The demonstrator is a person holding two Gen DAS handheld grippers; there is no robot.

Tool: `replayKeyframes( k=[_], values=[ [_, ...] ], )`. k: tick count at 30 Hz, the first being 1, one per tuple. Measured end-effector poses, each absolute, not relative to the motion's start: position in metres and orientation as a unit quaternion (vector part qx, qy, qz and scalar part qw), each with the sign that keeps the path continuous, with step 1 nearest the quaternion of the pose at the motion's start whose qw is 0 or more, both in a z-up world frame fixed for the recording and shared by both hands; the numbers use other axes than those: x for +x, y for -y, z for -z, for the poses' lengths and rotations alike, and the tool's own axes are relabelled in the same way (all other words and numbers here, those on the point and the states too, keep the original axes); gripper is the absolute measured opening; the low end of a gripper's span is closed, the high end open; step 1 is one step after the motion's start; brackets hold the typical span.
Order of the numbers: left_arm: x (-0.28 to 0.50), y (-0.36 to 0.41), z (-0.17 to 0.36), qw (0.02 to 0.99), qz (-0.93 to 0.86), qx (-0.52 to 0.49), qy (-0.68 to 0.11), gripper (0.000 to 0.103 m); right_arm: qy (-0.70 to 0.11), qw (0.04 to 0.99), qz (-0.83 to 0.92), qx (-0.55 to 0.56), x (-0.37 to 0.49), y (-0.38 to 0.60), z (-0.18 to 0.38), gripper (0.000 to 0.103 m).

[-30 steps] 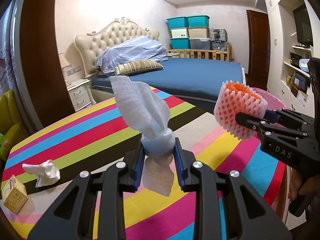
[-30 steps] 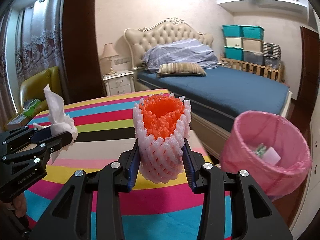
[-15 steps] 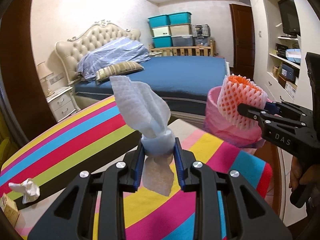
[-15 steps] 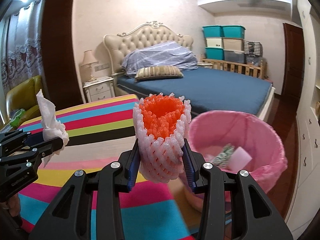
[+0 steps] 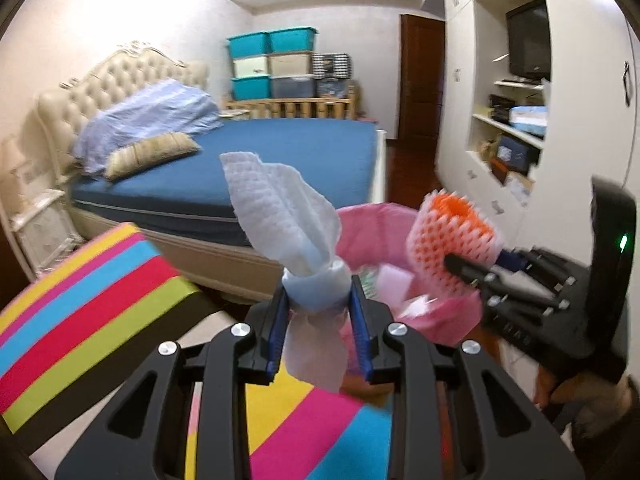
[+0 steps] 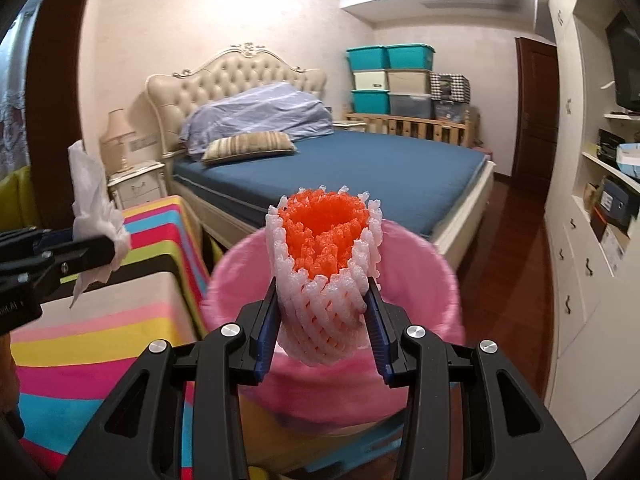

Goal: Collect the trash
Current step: 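Carry the tissue and pink foam net to the pink wastebasket with both grippers, then open both grippers over the wastebasket to drop the tissue and net, then swing both tools back toward the remaining trash on the table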

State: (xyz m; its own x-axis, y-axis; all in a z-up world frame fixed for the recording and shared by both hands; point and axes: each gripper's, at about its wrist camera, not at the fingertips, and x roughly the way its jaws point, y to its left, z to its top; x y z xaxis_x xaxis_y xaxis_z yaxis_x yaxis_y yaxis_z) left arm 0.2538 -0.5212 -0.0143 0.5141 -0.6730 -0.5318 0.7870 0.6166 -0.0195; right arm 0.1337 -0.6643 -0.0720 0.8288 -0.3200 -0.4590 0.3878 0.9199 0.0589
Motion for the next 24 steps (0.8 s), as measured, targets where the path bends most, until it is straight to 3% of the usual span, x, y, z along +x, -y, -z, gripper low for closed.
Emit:
replayKeyframes(
  k=[9,10,12,14,17,24],
  values=[
    [0.279,0.606,0.005,0.850,0.451,0.102,-0.251,0.033,-0.231,0.949,0.202,0.068,0.148,0.694,0.086,0.043],
    [0.282,0.613,0.005,0.850,0.450,0.104,-0.253,0.037,-0.232,0.949,0.201,0.069,0.151,0.696,0.089,0.045],
    [0.290,0.627,0.008,0.853,0.442,0.106,-0.257,0.054,-0.233,0.949,0.204,0.067,0.157,0.697,0.093,0.052],
    [0.297,0.634,0.011,0.858,0.435,0.099,-0.254,0.079,-0.237,0.949,0.196,0.070,0.162,0.698,0.100,0.056],
    [0.302,0.627,0.016,0.864,0.422,0.107,-0.255,0.084,-0.240,0.947,0.199,0.074,0.165,0.702,0.105,0.070],
    [0.308,0.572,0.020,0.884,0.381,0.116,-0.243,0.098,-0.223,0.949,0.209,0.081,0.145,0.696,0.095,0.075]
  ],
)
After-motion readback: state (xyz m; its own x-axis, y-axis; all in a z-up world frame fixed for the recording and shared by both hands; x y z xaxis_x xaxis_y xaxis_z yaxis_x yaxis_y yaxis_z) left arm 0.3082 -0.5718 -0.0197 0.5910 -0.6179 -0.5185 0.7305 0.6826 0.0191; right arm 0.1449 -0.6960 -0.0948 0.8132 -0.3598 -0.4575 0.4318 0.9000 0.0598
